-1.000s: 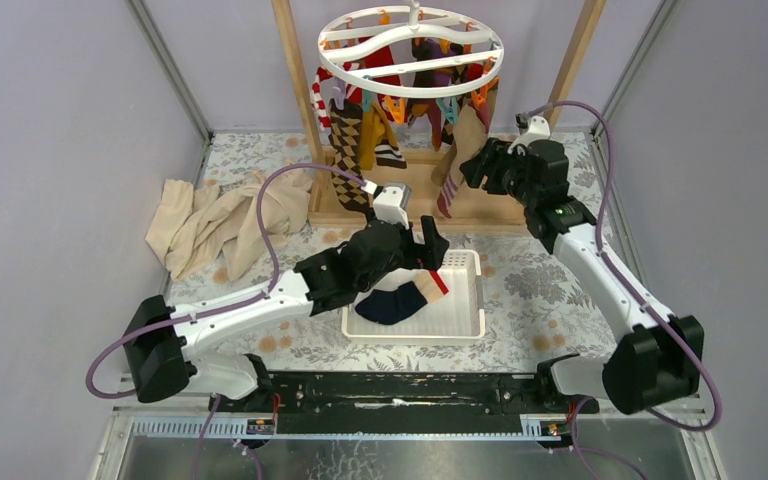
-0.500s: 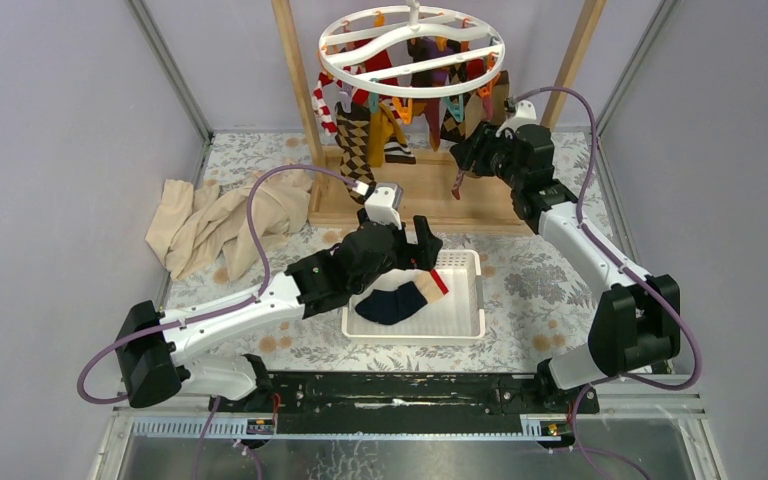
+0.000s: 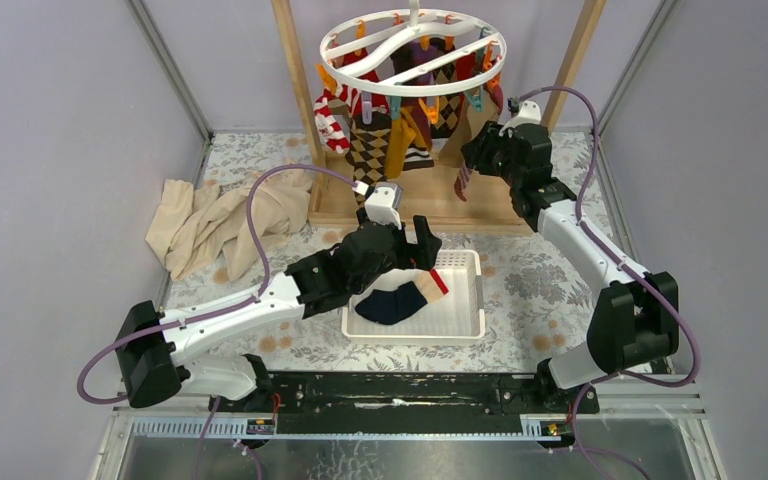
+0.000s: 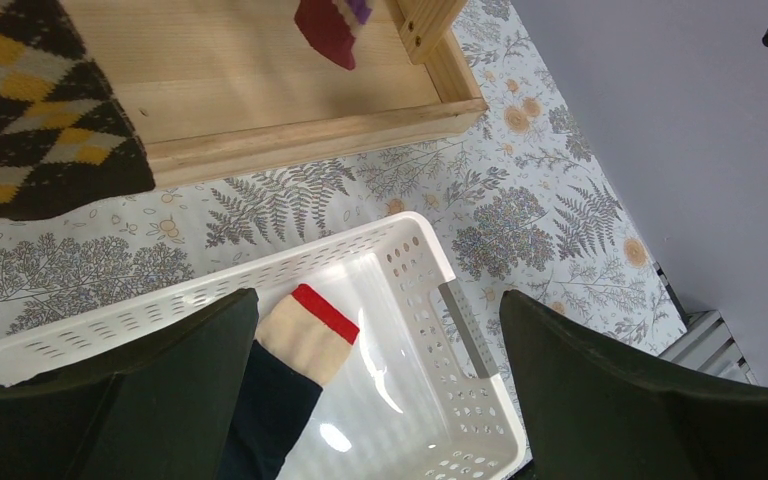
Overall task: Remove the socks clipped to the hanger
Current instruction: Remove the sock from the hanger.
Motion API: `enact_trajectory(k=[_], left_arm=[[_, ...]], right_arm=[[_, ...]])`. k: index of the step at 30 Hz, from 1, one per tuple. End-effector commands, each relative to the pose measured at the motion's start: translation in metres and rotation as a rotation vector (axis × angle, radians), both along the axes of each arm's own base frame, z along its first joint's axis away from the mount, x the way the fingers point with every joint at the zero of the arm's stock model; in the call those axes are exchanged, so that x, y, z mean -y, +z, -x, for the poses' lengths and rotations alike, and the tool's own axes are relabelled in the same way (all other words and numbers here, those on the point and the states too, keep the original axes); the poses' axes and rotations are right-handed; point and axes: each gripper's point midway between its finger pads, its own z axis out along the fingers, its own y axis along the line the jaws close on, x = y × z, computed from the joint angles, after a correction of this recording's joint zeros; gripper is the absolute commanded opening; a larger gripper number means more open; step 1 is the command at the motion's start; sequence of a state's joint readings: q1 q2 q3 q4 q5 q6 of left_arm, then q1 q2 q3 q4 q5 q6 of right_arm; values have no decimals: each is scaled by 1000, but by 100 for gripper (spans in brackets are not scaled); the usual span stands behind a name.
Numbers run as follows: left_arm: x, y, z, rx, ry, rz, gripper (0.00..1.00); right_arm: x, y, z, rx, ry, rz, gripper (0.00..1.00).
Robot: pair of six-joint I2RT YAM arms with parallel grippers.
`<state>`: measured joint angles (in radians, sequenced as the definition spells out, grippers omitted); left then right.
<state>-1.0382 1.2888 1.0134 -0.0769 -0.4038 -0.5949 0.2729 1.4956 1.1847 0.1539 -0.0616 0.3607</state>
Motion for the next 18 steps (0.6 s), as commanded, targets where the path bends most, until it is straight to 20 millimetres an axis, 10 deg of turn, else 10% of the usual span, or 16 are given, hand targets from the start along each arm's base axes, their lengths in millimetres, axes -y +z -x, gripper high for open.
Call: enact_trajectory(k=[1,8,18], left_arm=[[-6,6,-1,24,18,-7,99],[-7,6,-1,24,19,-11,98],[7,3,-3,17,-6,1,98]], right_arm=[[4,23,-13,65,-36,8,41],[3,32,-6,90,-15,9,0],[10,52,41,83,30,19,0]])
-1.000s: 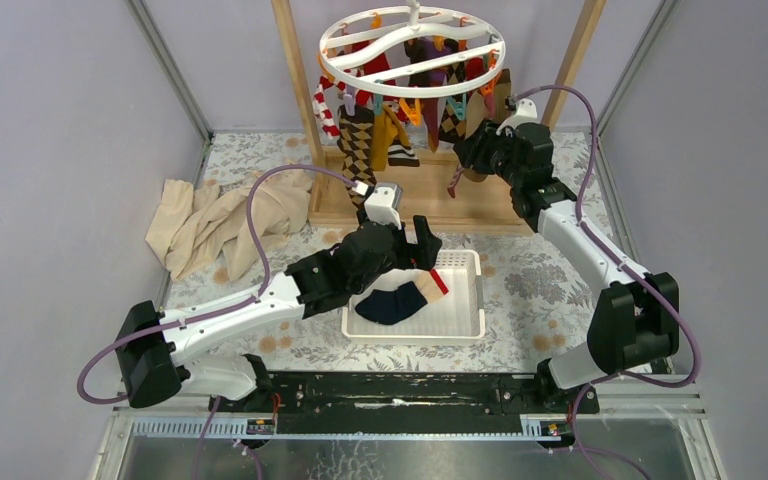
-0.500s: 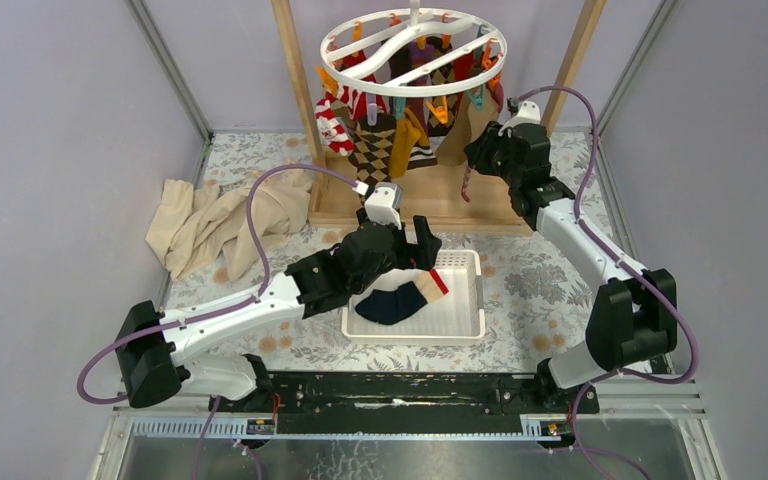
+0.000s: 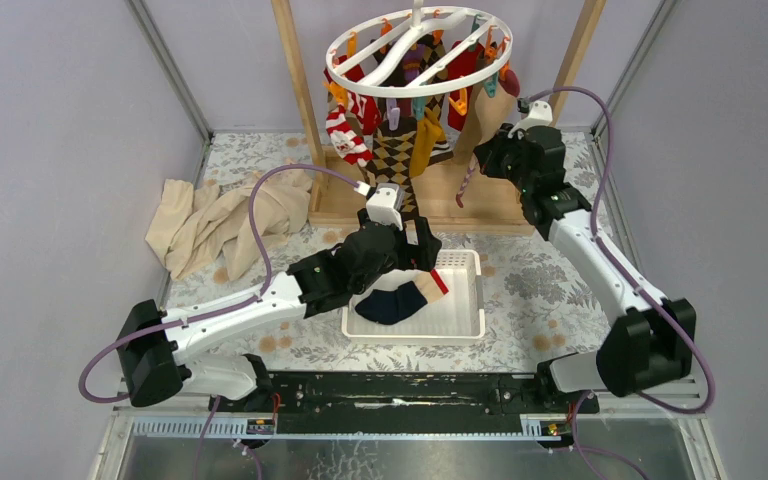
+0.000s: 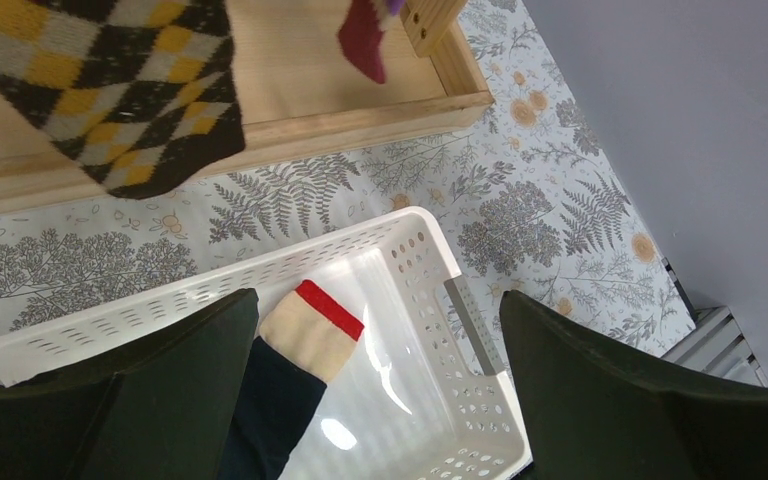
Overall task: Remove the socks clipped to the hanger
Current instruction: Remove the sock from the hanger.
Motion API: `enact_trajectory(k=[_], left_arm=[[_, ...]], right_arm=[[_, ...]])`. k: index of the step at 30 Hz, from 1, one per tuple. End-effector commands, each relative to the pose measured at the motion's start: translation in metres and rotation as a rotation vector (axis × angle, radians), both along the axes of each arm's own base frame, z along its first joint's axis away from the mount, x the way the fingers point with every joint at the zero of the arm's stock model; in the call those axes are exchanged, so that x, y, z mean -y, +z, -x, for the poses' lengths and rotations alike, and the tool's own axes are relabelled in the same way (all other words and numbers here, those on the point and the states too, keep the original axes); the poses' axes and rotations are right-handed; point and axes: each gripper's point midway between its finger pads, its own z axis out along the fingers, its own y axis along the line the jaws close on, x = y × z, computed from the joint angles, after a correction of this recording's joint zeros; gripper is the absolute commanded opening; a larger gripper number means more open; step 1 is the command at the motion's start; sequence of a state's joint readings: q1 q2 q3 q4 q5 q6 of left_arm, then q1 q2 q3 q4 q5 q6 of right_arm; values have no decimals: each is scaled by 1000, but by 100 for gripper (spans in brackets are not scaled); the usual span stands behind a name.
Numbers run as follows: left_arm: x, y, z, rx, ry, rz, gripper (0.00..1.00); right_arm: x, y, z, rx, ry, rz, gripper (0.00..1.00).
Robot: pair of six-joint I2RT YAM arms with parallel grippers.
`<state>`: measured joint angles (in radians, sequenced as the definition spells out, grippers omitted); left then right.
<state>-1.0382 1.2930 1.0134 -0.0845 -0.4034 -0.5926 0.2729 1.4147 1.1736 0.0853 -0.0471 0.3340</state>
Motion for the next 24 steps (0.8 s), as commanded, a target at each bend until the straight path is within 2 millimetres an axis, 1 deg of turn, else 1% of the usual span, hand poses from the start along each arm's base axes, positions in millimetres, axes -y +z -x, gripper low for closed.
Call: enact_trajectory(k=[1,2,3,5,10,13,18,24], left_arm=[[9,8,-4,23,-7,20,99],[11,9,-5,24,-10,23,99],[13,9,-5,25,-14,28,98],[18,10,-6,25,-24,35,99],[25,11,-6,26,-40,49,98],[29,17,-7,37,-45,80,98],[32,21,-5,46,-60,115,99],[42,20,-2,54,-100,145,99]], right_arm=[[0,38,28,64,52,-12,0],[-1,39,34,57,64,-16,0],[-3,36,41,28,83,-17,0],[-6,35,53,-1,111,-28,0],[-10,39,80,-50,170,-53,0],[-10,41,93,-81,185,-54,0],[-10,40,111,-128,206,-66,0],[-23,45,124,-153,271,-141,0]])
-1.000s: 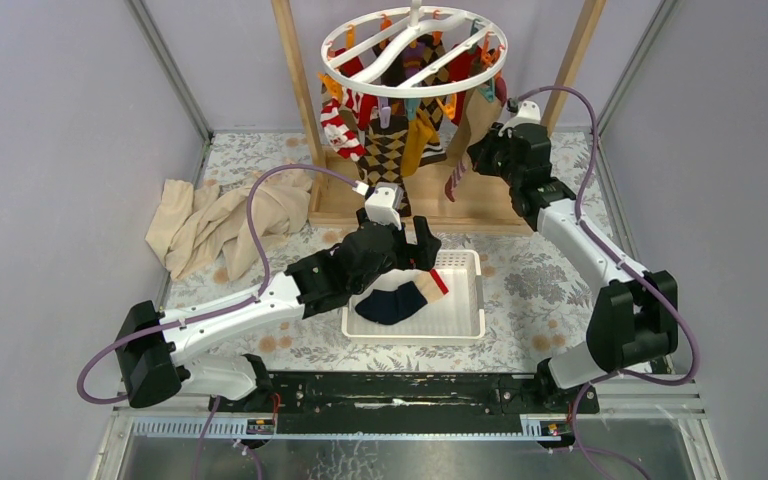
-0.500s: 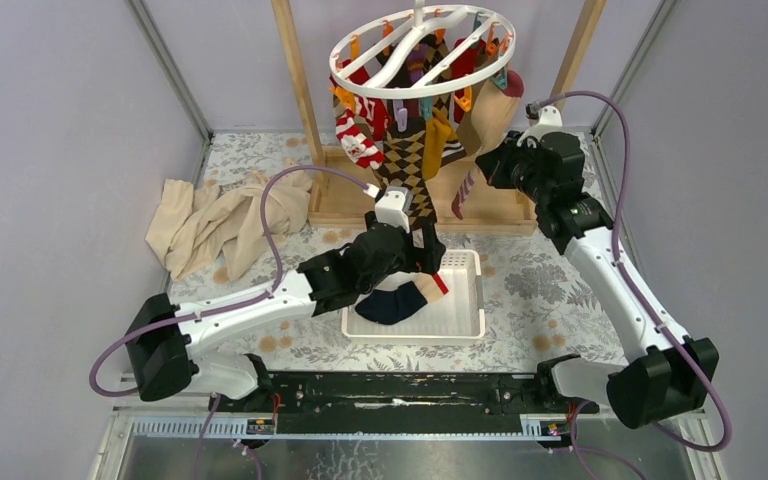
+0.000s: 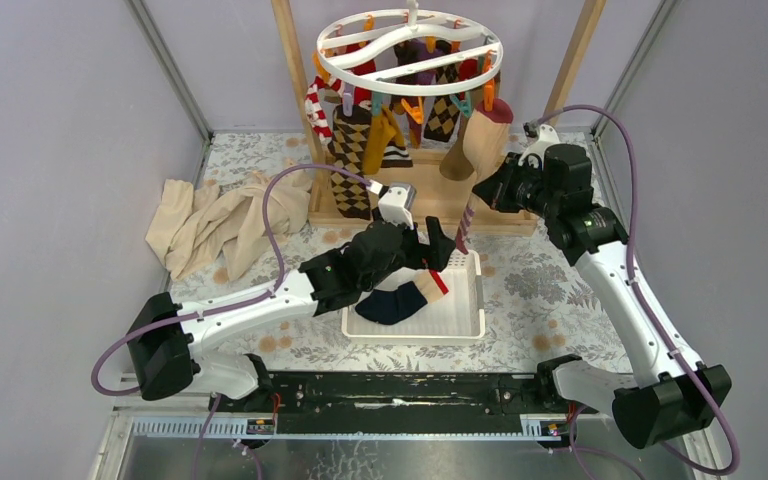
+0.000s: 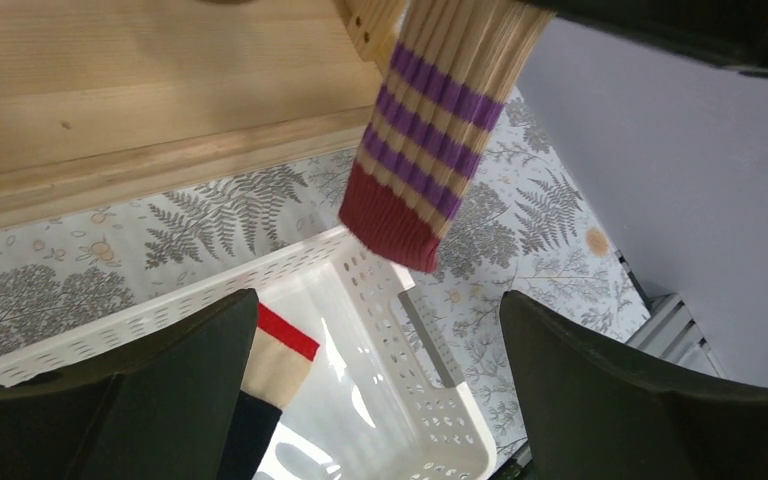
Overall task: Remove the socks clipped to the hanger
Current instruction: Remove the sock from the hanger.
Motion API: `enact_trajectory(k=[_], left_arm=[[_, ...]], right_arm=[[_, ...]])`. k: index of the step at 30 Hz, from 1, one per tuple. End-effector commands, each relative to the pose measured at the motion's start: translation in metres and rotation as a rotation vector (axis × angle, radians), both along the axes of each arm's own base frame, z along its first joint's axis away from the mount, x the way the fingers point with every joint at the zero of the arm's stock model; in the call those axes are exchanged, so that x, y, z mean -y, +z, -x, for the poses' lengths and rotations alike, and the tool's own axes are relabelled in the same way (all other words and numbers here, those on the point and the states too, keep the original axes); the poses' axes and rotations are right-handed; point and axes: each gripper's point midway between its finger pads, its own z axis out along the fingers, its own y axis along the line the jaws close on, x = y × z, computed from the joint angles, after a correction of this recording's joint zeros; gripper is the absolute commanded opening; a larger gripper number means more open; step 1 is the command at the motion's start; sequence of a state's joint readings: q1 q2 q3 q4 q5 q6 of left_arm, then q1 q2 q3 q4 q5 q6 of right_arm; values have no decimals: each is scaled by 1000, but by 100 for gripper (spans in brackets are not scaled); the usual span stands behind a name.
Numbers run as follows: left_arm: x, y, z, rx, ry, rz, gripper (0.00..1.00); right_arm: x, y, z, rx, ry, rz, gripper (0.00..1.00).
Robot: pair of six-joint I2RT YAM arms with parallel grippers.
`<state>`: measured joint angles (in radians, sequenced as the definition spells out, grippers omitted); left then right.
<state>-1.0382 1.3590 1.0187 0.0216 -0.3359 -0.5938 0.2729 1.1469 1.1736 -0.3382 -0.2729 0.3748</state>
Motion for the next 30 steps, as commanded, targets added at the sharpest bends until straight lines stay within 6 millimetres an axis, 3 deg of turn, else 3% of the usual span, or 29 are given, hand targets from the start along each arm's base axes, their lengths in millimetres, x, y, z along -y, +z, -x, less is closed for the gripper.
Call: enact_trajectory(k=[1,13,23,30], left_arm=[[17,22,1,50,-44,101,98],[36,20,12,112,-130,120,99],[53,-10,-17,140,-59,-12,99],[47,-7,-31,164,21,-54,95]], right_arm=[[-15,30,14,24,72,-97,0],[-27,38,16,3,126,-157,0],[-31,50,26,10,161,-179,0],[-32,47,30,-4,179,-178,0]])
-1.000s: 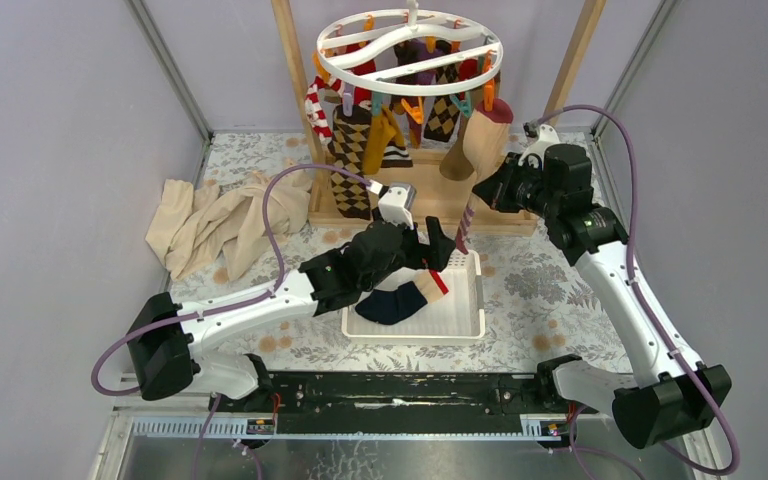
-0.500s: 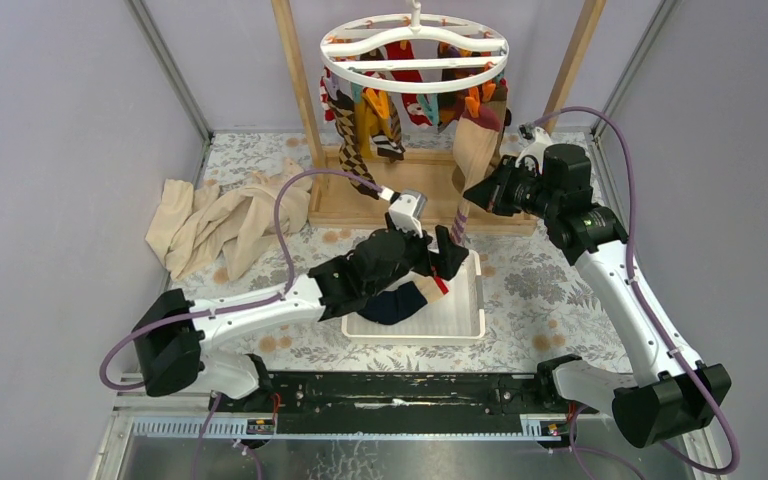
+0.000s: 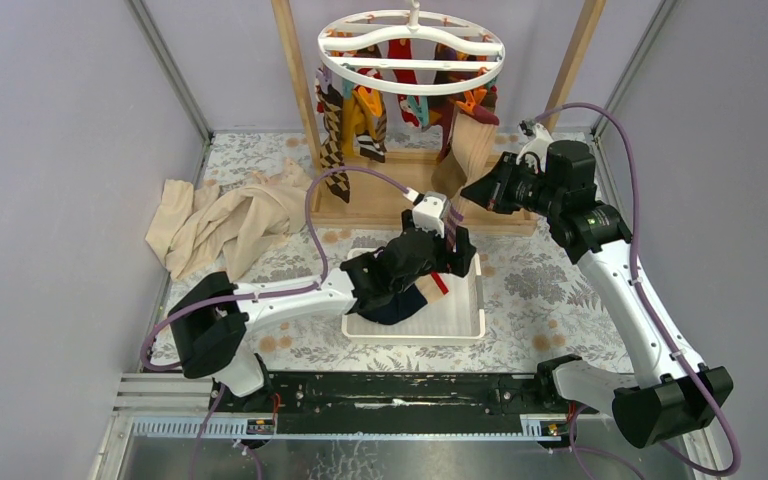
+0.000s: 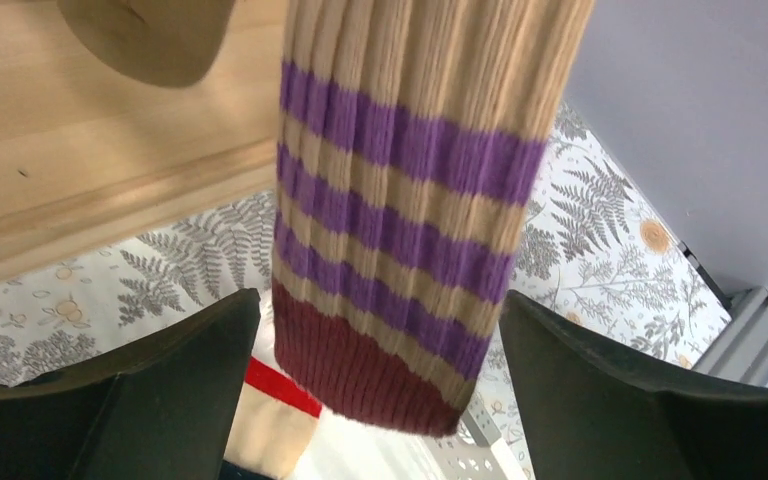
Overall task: Remove the socks clipped to the hanger
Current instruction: Remove the sock from the hanger.
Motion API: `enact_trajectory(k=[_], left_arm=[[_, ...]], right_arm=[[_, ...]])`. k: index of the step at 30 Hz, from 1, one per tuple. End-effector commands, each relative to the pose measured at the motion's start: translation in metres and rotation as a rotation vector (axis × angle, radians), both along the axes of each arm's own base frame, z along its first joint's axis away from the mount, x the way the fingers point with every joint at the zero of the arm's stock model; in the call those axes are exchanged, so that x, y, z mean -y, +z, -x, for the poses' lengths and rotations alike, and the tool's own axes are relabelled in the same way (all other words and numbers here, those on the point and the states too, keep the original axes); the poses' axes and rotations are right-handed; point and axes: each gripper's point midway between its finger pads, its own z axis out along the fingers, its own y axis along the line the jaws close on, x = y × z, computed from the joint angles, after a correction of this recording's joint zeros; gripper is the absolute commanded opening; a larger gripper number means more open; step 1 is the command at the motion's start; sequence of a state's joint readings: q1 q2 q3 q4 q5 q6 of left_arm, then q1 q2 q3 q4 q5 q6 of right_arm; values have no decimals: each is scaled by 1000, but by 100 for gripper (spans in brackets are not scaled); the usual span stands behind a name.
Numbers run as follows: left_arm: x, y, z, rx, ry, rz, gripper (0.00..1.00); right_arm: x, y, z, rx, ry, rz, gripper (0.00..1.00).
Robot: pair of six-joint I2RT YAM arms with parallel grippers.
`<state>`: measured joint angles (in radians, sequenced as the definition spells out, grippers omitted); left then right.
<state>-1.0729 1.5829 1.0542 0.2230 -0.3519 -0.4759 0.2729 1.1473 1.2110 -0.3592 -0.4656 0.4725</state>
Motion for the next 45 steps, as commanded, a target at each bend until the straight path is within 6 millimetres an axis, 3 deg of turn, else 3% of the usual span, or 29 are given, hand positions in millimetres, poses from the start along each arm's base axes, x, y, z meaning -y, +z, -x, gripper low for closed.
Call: enact_trajectory(k=[1,6,9,10,11,15,17,21,26,28,31,40,45], left_arm=[[-2,33,-15,85,72,27,91],[-1,31,-15,76,72,17,60],[0,26,-15,60,69,7,28],[1,24,-15,52,71,5,11],[0,22,-14,43,74,-1,0],[-1,21,-13,30,76,-4,0],[-4,22,-12,24,81,-8,0],[-9,28,-10,18,91,-17,0],[-15,32,-8,4,101,-40,0],[-17,34,-7,1,104,-46,0],[-21,37,-6,-7,107,-63,0],[-35,48,5,-19,79,-107,0],[-39,49,14,-37,42,-123,0]], right_arm=[[-4,25,7,55,36,-34,0],[-5,19,7,43,43,-29,0],[-5,16,7,38,43,-26,0],[-5,16,7,37,43,-25,0],[-4,15,7,37,41,-24,0],[-2,8,7,28,34,-8,0],[0,4,7,23,26,5,6],[11,-13,4,4,-33,54,45],[25,-41,9,-28,-94,114,69],[31,-50,12,-41,-115,136,84],[42,-58,19,-43,-149,182,97],[67,-70,39,-72,-266,219,100],[65,-68,38,-81,-295,173,100]])
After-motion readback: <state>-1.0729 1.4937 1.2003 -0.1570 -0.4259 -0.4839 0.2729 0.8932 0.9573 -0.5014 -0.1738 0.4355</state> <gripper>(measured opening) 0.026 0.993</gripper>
